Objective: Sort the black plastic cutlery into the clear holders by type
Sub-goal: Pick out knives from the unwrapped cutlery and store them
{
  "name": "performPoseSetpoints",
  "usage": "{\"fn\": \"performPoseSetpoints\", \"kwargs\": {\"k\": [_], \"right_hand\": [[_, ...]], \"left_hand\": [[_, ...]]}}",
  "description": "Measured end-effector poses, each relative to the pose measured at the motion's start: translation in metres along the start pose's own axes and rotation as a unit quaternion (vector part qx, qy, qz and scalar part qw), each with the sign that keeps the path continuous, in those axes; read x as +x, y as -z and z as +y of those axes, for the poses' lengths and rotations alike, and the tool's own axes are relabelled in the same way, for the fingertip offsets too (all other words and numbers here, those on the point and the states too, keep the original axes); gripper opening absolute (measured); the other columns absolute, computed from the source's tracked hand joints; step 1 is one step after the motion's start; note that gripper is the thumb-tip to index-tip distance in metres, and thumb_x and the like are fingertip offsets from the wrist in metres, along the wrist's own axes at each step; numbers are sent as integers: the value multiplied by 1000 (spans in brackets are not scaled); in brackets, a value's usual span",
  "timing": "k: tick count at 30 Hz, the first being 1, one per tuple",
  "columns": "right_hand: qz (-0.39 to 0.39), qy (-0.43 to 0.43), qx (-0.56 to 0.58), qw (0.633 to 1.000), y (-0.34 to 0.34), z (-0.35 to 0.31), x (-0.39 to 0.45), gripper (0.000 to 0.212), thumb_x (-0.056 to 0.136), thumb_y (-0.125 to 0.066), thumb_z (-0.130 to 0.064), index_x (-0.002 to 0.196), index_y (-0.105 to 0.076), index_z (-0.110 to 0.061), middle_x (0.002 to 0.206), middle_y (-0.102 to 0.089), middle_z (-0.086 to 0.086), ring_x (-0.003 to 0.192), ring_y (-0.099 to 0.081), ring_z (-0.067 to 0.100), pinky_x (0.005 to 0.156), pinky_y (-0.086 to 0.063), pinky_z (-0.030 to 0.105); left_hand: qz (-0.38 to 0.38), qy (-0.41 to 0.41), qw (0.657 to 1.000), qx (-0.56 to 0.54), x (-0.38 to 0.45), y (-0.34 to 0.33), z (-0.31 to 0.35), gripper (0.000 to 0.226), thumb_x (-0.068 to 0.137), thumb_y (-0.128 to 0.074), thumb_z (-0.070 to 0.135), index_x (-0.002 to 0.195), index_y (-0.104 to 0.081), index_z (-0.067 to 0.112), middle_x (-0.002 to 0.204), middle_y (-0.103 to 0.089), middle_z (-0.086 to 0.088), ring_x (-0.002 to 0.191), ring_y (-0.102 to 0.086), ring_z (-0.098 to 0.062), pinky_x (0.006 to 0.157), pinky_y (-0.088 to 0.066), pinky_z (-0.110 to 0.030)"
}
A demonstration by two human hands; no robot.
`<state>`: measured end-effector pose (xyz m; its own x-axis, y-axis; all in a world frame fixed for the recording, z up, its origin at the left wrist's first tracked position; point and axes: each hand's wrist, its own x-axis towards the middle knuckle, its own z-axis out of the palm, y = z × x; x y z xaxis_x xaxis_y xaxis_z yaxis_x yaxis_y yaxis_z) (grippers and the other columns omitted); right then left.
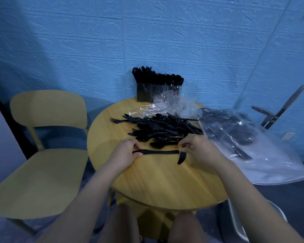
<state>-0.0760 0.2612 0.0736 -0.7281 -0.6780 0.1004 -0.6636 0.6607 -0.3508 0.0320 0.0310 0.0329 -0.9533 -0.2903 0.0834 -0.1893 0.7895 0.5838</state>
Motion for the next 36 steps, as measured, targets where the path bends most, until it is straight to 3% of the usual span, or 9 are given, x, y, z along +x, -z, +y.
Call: {"fn": "performPoseSetpoints", "kwargs": {"k": [5,10,13,16,21,25,28,32,36], "right_hand": [[-4,54,13,998,-25,-17,-1,33,88,-66,-26,120,-64,-17,114,-60,-2,110,-51,15,90,-39,21],[49,58,71,995,-36,-29,-4,16,88,-65,-19,103,-71,-16,97,-61,-4,94,-56,12,85,-47,30],[44,47,110,992,-38,-36,-6,12,88,-66,-19,98,-72,-16,95,-60,-6,92,-56,12,83,-47,28],[34,14,169,985,-40,-42,-7,8,88,-66,-18,95,-71,-15,96,-60,-5,89,-55,9,78,-42,15],[2,38,164,986,-42,-49,-16,14,90,-64,-20,101,-70,-15,101,-64,-1,90,-57,10,76,-43,14],[14,37,31,999,-26,-23,-24,29,93,-51,-4,116,-65,-15,115,-59,-2,103,-57,16,85,-47,30],[-17,21,-89,996,-24,-5,-36,53,87,-42,11,130,-55,-18,134,-51,-1,118,-52,18,88,-46,25],[-22,25,-86,996,-39,-9,-53,42,102,-37,-23,144,-39,-21,150,-37,-4,135,-37,13,107,-34,23],[-11,73,-93,993,-39,-18,-66,51,99,-38,-46,144,-40,-22,148,-39,-5,136,-31,10,110,-22,20]], "left_hand": [[-21,-4,992,-122,-12,13,7,25,83,-69,6,78,-56,26,79,-59,7,74,-55,-7,65,-43,-8],[40,20,951,-306,-25,19,12,9,85,-68,10,85,-63,18,81,-67,4,75,-60,-4,69,-46,-13],[66,85,879,-465,-32,10,16,6,86,-66,15,92,-67,16,83,-64,1,76,-59,-11,72,-51,-25],[57,146,795,-586,-34,-2,20,28,82,-67,23,106,-65,10,97,-67,-5,89,-64,-15,84,-52,-29],[5,110,789,-604,-38,-19,29,21,93,-54,13,110,-63,7,109,-70,-9,104,-66,-18,88,-53,-30],[29,133,734,-665,-36,-18,26,17,98,-46,11,106,-60,5,94,-72,-10,96,-69,-23,85,-53,-35],[28,127,734,-666,-37,-17,26,16,98,-45,12,104,-59,7,86,-71,-7,91,-70,-21,85,-53,-38],[26,118,736,-666,-40,-17,27,16,98,-45,12,106,-58,7,86,-71,-6,92,-70,-20,86,-53,-38],[21,118,749,-652,-45,-16,29,16,98,-45,12,108,-58,9,91,-70,-7,92,-70,-18,82,-55,-35]]}}
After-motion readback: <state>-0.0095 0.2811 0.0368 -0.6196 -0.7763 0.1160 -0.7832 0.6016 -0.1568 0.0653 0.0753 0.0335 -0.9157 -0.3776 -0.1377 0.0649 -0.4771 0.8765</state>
